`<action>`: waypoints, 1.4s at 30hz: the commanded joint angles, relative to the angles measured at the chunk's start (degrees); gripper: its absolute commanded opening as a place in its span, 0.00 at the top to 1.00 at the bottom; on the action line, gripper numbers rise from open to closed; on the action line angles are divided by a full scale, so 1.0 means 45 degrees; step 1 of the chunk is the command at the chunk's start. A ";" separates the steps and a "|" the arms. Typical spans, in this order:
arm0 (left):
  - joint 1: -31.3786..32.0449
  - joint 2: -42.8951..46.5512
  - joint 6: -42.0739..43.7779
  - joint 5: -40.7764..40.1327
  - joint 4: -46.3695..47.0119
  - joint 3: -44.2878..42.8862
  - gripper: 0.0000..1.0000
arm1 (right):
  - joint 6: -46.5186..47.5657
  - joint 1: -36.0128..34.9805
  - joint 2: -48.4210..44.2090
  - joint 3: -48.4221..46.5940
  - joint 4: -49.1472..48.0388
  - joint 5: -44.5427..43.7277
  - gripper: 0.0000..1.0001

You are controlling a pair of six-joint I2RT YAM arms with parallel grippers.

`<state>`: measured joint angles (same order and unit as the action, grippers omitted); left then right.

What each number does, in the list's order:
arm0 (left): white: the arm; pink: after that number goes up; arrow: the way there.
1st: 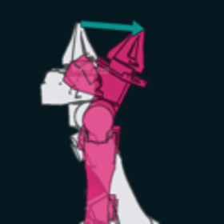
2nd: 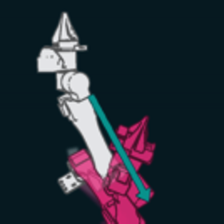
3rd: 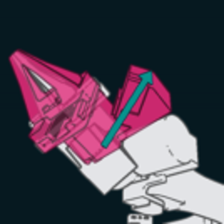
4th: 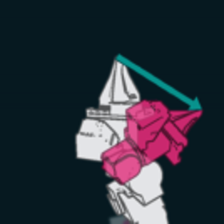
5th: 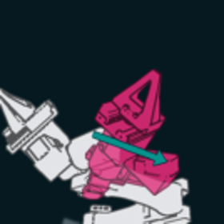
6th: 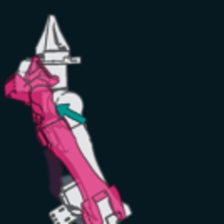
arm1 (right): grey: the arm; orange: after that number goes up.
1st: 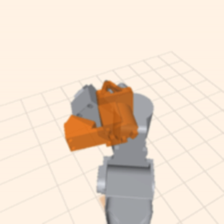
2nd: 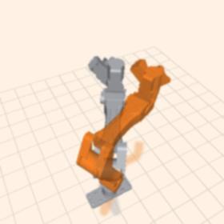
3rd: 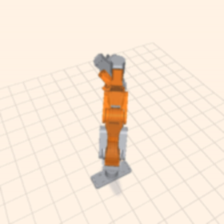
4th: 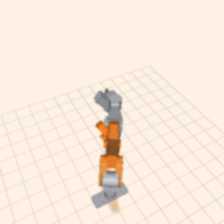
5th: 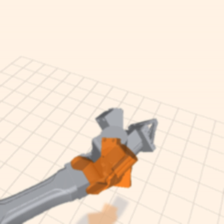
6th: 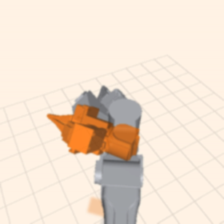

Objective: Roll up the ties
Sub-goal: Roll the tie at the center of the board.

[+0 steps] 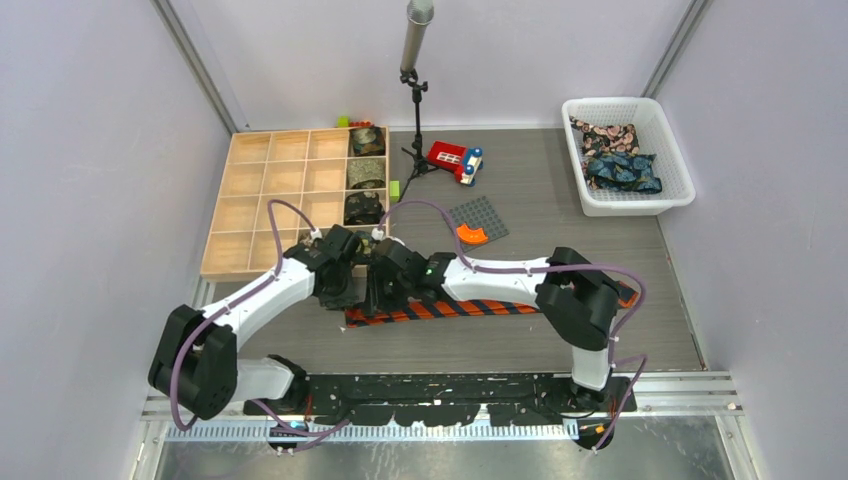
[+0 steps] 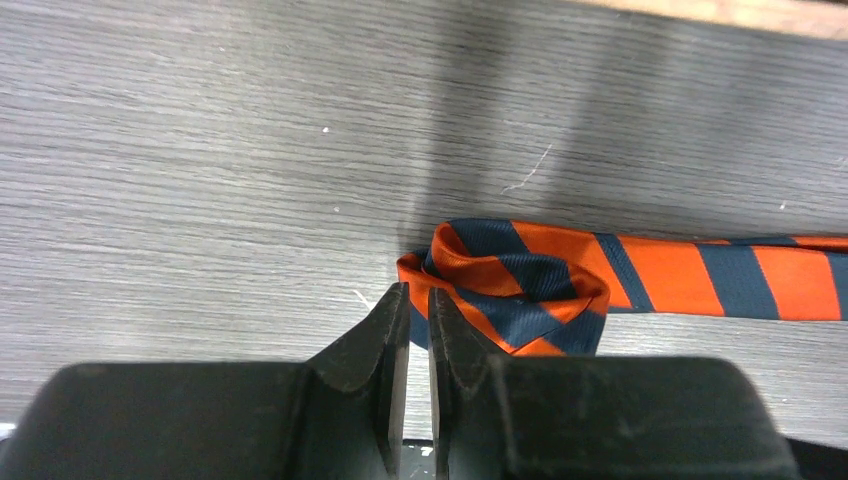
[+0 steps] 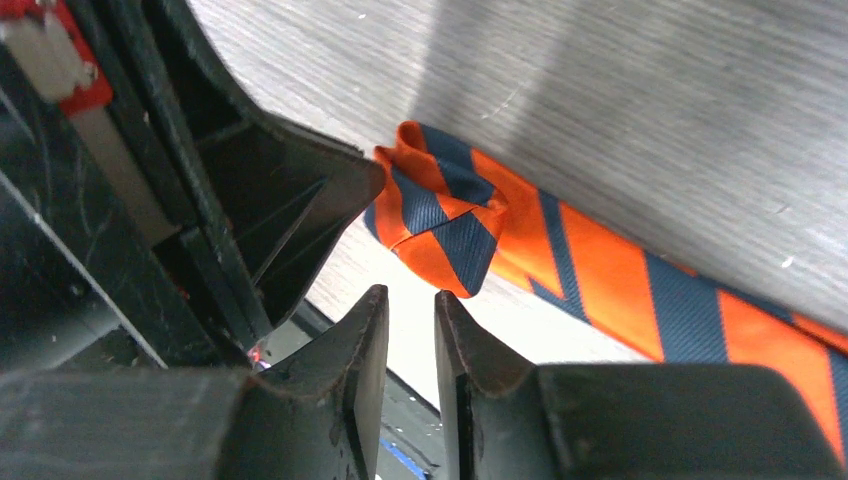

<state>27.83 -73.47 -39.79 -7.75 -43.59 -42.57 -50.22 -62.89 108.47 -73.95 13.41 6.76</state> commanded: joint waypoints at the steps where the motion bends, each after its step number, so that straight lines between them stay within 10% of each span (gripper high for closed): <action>1: -0.0091 0.0240 0.0452 -0.0523 -0.0775 -0.0951 0.85 | -0.1137 -0.0569 -0.1303 0.1210 -0.1886 -0.1398 0.72; 18: -0.0734 -0.3901 0.2257 0.0532 -0.0722 -0.3177 0.90 | -0.3621 -0.2366 0.0984 0.1991 -0.5405 -0.3919 0.75; 42: -0.0754 -0.4231 0.2344 0.1673 -0.1929 -0.2903 1.00 | -0.3518 -0.2407 0.1985 0.1844 -0.5079 -0.5486 0.82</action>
<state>24.71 -94.06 -29.36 -1.63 -49.04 -55.46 -67.55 -73.47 115.79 -64.45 -11.99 -14.33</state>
